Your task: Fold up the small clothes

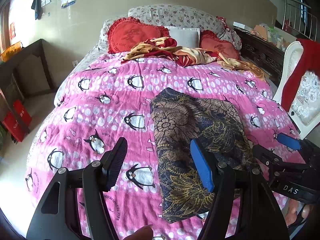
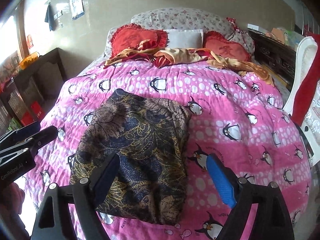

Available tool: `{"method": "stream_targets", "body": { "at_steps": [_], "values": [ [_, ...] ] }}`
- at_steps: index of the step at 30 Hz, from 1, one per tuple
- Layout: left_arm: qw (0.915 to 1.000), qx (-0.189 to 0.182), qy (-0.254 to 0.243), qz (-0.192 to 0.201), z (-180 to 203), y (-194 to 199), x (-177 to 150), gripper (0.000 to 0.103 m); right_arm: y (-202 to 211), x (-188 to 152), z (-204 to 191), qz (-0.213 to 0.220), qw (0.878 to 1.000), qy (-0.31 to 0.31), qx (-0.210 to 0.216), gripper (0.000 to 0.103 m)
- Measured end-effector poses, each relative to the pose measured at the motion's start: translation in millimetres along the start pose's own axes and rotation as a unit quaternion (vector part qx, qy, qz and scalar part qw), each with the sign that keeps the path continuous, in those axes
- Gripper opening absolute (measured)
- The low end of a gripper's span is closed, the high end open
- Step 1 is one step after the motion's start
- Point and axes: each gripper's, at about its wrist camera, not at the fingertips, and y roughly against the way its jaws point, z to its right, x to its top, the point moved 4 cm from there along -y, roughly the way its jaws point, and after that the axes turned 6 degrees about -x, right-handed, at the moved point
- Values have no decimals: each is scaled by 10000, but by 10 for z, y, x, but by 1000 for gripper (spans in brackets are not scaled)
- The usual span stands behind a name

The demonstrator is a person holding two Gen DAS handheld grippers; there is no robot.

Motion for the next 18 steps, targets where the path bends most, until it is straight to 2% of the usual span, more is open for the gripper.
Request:
{"method": "stream_targets", "body": {
  "at_steps": [18],
  "values": [
    [9998, -33, 80, -177, -19, -175, -64, 66, -202, -11, -27, -273, 9995, 28, -123, 87]
  ]
}}
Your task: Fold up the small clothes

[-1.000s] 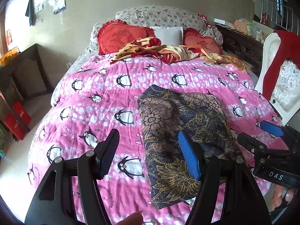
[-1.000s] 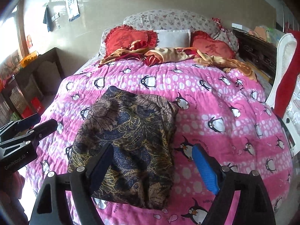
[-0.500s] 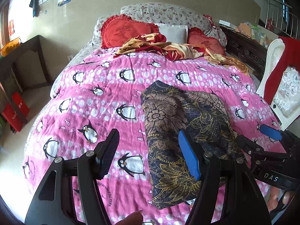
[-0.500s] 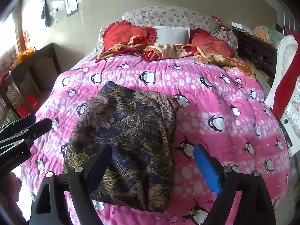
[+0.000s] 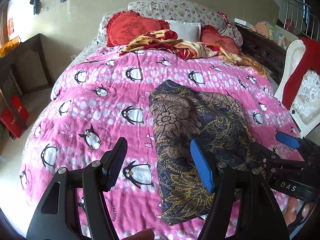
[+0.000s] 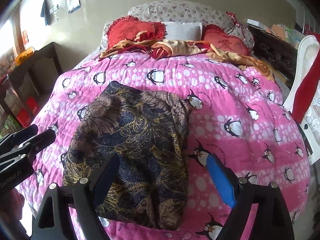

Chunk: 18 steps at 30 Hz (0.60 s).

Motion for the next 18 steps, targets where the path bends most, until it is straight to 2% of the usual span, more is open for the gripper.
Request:
{"method": "stream_targets", "body": {
  "at_steps": [18],
  "values": [
    [9999, -21, 27, -146, -24, -120, -10, 66, -141, -12, -52, -163, 9998, 51, 41, 87]
  ]
}}
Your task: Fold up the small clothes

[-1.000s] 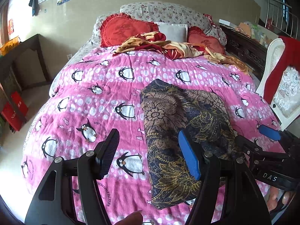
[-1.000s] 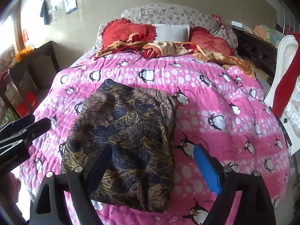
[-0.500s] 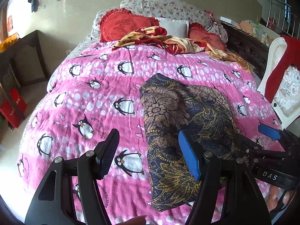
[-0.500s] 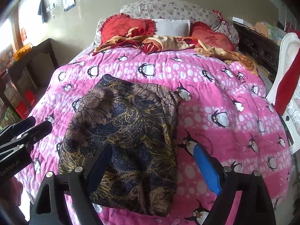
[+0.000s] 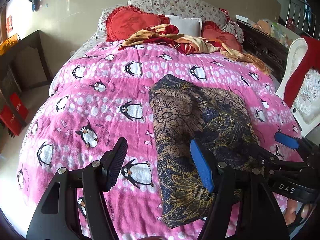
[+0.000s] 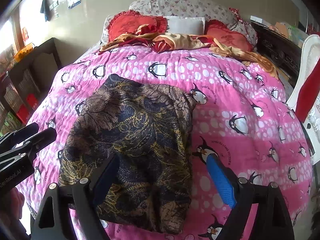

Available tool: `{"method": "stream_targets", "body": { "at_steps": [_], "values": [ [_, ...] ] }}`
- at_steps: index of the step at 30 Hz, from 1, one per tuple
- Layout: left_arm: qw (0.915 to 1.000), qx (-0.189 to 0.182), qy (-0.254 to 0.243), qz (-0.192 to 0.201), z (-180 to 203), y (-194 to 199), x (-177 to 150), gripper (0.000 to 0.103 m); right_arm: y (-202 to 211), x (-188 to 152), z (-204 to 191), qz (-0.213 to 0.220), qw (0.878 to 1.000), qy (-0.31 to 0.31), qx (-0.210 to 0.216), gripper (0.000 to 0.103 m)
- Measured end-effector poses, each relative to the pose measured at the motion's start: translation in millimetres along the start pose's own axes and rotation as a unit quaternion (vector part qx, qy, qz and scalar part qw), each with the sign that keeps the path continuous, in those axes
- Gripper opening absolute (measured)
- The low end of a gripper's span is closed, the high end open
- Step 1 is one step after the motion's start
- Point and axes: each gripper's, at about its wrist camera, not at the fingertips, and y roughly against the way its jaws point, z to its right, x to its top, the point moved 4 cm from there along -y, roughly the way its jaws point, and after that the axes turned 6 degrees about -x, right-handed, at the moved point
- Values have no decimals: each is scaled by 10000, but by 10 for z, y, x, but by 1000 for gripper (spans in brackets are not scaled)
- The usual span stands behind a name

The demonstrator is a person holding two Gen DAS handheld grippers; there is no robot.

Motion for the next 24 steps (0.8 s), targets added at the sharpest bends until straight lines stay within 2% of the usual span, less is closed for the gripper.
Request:
{"method": "stream_targets", "body": {
  "at_steps": [17, 24],
  "values": [
    [10000, 16, 0, -33, -33, -47, 7, 66, -64, 39, -102, -46, 9999, 136, 9, 87],
    [9999, 1, -165, 47, -93, -109, 30, 66, -157, 42, -110, -88, 9999, 96, 89, 87]
  ]
}}
